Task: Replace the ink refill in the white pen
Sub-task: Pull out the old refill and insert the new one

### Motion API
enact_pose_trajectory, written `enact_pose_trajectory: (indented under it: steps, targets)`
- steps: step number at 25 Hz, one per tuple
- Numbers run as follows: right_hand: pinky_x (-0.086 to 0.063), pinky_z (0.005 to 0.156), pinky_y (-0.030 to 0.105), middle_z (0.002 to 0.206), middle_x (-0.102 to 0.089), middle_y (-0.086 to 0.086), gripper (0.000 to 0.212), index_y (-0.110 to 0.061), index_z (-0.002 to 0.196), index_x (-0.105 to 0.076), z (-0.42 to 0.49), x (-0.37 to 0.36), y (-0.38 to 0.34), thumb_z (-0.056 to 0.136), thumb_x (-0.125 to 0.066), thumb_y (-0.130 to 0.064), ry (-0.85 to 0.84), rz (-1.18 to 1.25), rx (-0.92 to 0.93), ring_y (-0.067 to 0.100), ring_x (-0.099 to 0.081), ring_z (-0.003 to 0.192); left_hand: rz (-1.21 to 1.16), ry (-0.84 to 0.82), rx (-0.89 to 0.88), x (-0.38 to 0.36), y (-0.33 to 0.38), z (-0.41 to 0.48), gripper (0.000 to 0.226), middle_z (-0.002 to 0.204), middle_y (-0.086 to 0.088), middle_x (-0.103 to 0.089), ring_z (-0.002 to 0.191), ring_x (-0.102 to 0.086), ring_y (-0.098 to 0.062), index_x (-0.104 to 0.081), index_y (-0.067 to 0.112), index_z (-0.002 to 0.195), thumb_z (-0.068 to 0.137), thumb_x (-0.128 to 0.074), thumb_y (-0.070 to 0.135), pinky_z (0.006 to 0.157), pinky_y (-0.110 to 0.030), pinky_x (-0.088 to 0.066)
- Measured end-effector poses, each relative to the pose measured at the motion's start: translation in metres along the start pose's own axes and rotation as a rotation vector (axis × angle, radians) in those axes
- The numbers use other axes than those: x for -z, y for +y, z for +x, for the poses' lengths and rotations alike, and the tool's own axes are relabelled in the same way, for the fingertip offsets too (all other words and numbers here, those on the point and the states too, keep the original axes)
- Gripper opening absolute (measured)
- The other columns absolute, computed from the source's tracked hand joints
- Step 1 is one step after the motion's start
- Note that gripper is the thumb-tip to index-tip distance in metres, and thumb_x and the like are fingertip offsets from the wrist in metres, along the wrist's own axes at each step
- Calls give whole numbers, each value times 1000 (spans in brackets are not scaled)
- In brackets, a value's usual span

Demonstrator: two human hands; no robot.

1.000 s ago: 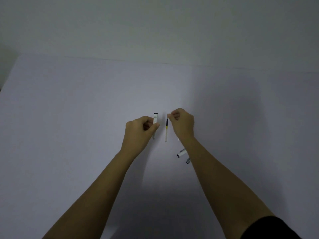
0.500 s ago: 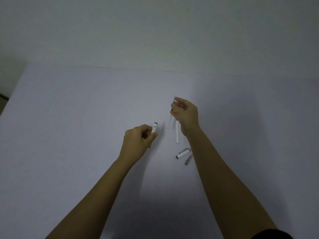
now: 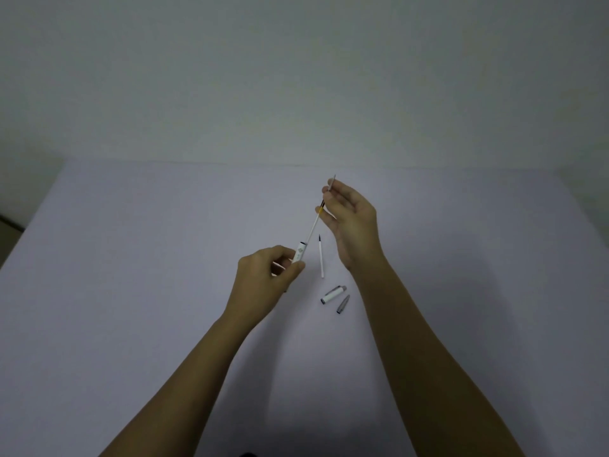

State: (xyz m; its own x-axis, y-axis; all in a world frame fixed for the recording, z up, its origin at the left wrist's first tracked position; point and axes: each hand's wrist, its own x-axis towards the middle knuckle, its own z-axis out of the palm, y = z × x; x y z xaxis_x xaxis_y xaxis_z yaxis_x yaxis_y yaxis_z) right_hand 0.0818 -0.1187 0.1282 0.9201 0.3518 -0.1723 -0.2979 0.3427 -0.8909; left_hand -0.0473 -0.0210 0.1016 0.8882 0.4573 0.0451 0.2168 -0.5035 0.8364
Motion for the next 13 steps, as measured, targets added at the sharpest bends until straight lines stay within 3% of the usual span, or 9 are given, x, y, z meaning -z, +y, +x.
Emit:
enact_pose_trajectory:
  steps: [4,9,11,13]
  targets:
    - [-56,69,17,93,-66,-1,21,-18,97,-64,-16,-2,-9,87,-58,0,-8,16,28,0,-68,79,8,-7,-48,6,11,-9,11,72,11,-62,66,-61,-9,-69,19,91,82,-68,25,59,-17,-50]
    - [-57,74,20,91,-67,-2,20,-21,91,-65,-30,-3,-20,86,-60,-2,-50,-17,43,5,-66,85,15,22,-77,12,20,-16,13,73,12,-63,64,-58,-5,-62,25,99,88,-59,31,56,-6,-45]
    - [-56,78,21,89,-68,-2,17,-20,88,-66,-35,-2,-23,84,-63,-4,-75,-60,44,10,-66,89,-3,45,-49,15,23,-17,14,72,5,-65,61,-58,-6,-58,27,102,90,-54,33,53,-9,-46]
    - [-55,77,19,87,-71,-4,14,-20,88,-68,-39,-3,-27,84,-64,-8,-104,-123,55,10,-68,90,-62,56,1,18,26,-19,17,73,4,-64,66,-64,-10,-58,24,105,91,-55,31,60,-18,-55]
